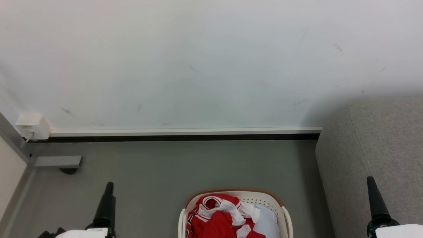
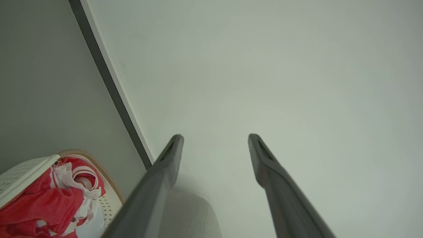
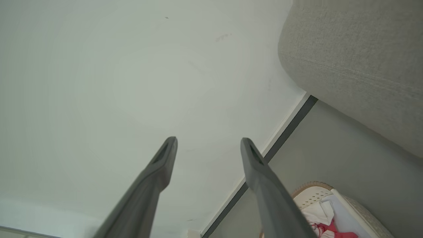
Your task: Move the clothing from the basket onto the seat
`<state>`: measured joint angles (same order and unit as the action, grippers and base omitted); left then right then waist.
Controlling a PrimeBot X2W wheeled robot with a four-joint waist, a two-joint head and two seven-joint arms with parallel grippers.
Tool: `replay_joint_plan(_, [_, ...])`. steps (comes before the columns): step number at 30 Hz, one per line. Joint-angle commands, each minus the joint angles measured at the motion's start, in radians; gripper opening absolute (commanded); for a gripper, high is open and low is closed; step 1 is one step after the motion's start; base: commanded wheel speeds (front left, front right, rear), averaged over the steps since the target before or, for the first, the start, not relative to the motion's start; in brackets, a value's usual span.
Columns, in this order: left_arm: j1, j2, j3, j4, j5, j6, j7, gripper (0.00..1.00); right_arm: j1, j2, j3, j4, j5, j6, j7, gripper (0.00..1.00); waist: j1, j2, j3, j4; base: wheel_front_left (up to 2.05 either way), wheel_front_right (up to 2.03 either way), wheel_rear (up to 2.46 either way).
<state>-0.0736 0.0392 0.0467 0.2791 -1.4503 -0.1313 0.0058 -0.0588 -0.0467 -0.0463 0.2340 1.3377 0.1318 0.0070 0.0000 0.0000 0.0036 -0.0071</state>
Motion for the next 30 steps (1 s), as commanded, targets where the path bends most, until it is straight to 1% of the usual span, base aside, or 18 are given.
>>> replay_joint_plan(1, [-0.018,0.007,0.005,-0.016,0.053,0.001,-0.013,1.0,-0.007,-0.018,0.008,-0.026,-0.068,0.0,-0.014,1.0,0.0,0.0,0.0,0.0,0.0,0.0,0.0])
replay_joint_plan(4, [-0.018,0.008,0.01,-0.027,0.129,0.007,-0.025,1.0,-0.006,-0.024,0.017,-0.041,-0.152,0.0,-0.026,1.0,0.0,0.0,0.002,-0.001,0.0,0.0,0.0])
replay_joint_plan(9, [-0.015,0.008,0.015,-0.047,0.26,0.027,-0.044,1.0,-0.003,-0.039,0.036,-0.063,-0.296,-0.001,-0.045,1.0,0.0,0.0,0.006,-0.002,0.0,0.0,0.0])
replay_joint_plan(14, [-0.009,0.009,0.015,-0.063,0.391,0.036,-0.063,1.0,0.001,-0.056,0.064,-0.065,-0.407,-0.001,-0.064,1.0,0.0,0.0,0.006,-0.003,0.0,0.0,0.0])
replay_joint_plan(22, [0.008,0.01,0.024,-0.079,0.605,0.048,-0.089,1.0,-0.01,-0.075,0.094,-0.056,-0.537,-0.001,-0.091,1.0,0.0,0.0,0.007,-0.008,0.0,0.0,0.0])
replay_joint_plan(23, [0.011,0.012,0.022,-0.08,0.656,0.051,-0.096,1.0,-0.014,-0.078,0.101,-0.05,-0.566,-0.001,-0.096,1.0,0.0,0.0,0.008,-0.008,0.0,0.0,0.0])
replay_joint_plan(30, [0.016,0.019,0.02,-0.079,0.785,0.065,-0.119,1.0,-0.026,-0.087,0.121,-0.035,-0.661,-0.001,-0.118,1.0,0.0,0.0,0.009,-0.009,0.0,0.0,0.0])
